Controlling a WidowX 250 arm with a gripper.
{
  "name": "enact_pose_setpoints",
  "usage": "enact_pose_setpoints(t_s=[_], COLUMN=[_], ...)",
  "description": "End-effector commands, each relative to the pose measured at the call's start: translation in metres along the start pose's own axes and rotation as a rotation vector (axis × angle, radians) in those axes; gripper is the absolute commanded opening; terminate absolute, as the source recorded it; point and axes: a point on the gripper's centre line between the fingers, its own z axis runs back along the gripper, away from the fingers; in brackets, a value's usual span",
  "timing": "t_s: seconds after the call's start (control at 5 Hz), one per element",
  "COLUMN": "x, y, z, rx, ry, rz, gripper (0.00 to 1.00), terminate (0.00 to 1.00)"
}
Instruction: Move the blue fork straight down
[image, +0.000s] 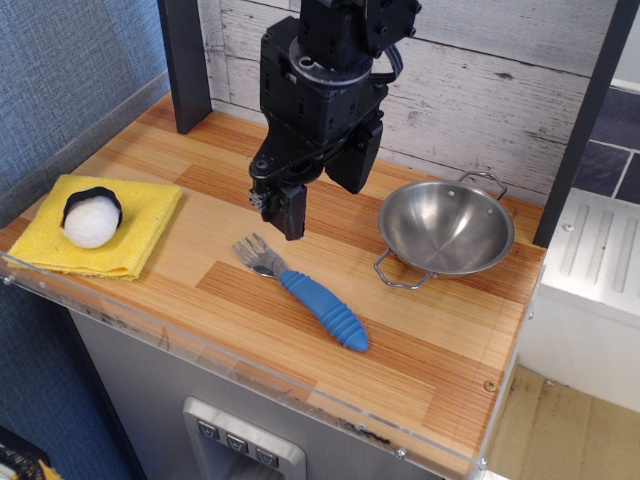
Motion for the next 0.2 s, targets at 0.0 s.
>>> enact_pose_setpoints(t_s=[0.0], x=[0.0037], y=[-0.0058], z=[0.0161], rx=[-0.057], ry=[-0.008], rz=[0.007], gripper=[1.0], terminate=[1.0])
